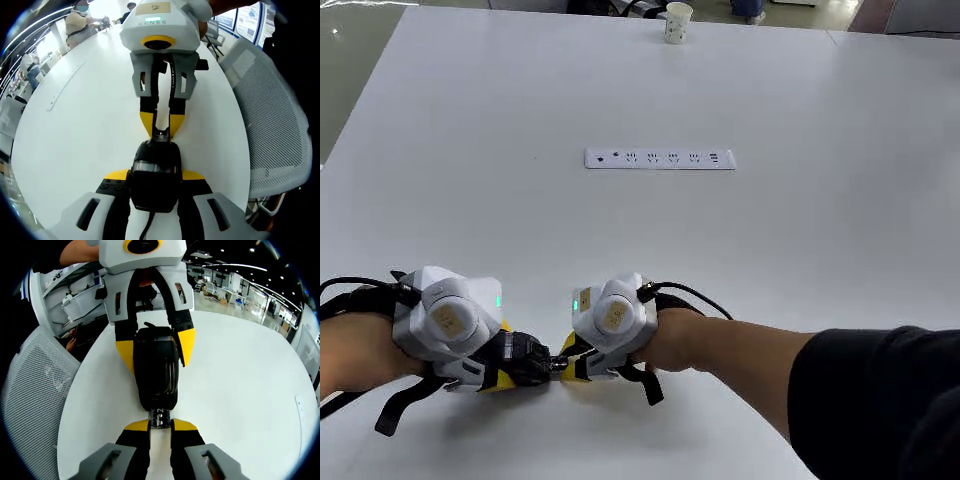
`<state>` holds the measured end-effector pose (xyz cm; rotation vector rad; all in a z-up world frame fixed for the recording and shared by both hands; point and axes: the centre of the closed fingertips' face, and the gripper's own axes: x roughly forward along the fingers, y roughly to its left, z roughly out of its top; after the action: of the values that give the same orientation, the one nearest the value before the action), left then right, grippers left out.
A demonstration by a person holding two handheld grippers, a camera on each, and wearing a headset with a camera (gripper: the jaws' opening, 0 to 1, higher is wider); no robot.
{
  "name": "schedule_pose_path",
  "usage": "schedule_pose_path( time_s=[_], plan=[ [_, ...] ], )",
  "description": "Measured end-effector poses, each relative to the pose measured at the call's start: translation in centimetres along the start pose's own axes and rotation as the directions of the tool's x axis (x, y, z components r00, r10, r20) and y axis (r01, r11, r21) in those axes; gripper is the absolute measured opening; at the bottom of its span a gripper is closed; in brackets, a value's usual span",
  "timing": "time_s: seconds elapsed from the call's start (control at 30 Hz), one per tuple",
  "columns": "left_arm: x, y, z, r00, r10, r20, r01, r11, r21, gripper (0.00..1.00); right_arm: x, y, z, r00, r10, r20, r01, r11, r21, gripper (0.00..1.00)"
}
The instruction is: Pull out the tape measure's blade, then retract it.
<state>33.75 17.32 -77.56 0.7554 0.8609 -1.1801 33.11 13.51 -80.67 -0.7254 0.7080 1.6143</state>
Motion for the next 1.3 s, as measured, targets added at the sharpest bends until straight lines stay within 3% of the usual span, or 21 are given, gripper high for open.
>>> schedule_pose_path(
  time_s=[0.1, 0.23, 0.37, 0.5, 0.63, 1.3],
  plan=[
    [0.0, 0.0, 0.1, 1.0000, 0.002, 0.007, -0.002, 1.000, -0.005, 0.31, 0.2, 0.1, 0.0, 0.9985, -0.008, -0.055, 0.005, 0.999, -0.047, 0.12],
    [0.0, -0.1, 0.2, 0.9997, 0.009, 0.021, -0.008, 1.000, -0.019, 0.31, 0.3, 0.1, 0.2, 0.9990, -0.013, -0.042, 0.012, 1.000, -0.023, 0.12],
    [0.0, 0.0, 0.3, 0.9996, 0.008, 0.029, -0.007, 1.000, -0.025, 0.31, 0.5, 0.2, 0.4, 0.9990, -0.023, -0.037, 0.019, 0.996, -0.086, 0.12],
    [-0.2, -0.1, 0.3, 0.9993, 0.008, 0.036, -0.007, 1.000, -0.021, 0.31, 0.2, 0.2, 0.2, 0.9984, -0.024, 0.052, 0.024, 1.000, 0.003, 0.11],
    [-0.2, -0.1, 0.2, 0.9991, 0.018, 0.040, -0.017, 1.000, -0.020, 0.31, -0.2, 0.2, -0.2, 0.9996, -0.019, 0.021, 0.020, 0.999, -0.039, 0.10],
    [-0.2, -0.2, 0.3, 0.9992, 0.018, 0.035, -0.017, 0.999, -0.033, 0.31, -1.2, 0.0, -1.5, 0.9994, -0.034, -0.005, 0.034, 0.999, -0.002, 0.10]
  ],
)
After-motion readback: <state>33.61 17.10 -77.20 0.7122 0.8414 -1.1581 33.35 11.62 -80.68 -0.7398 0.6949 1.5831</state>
